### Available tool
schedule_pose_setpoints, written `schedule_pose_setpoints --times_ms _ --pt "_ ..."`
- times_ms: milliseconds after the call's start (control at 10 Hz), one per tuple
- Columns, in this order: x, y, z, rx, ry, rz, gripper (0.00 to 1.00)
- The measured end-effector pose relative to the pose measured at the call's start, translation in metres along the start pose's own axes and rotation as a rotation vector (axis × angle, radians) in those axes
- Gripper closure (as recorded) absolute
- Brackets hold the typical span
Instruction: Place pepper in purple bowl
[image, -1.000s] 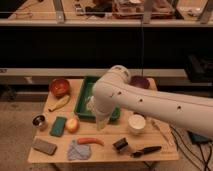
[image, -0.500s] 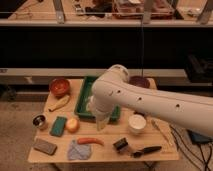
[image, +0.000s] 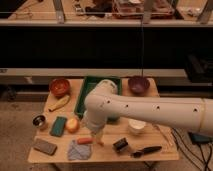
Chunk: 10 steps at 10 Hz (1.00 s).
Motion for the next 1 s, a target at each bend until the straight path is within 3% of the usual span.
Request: schedule_pose_setpoints --times_ms 400,600,1000 --pt "-0.004 0.005 0.075 -0.074 -0.050 -0.021 0.35" --pt "-0.006 -0.004 0.091 -0.076 -0.055 -0.028 0.35" --pt "-0.009 -0.023 0.096 -0.069 -0.045 -0.042 0.35"
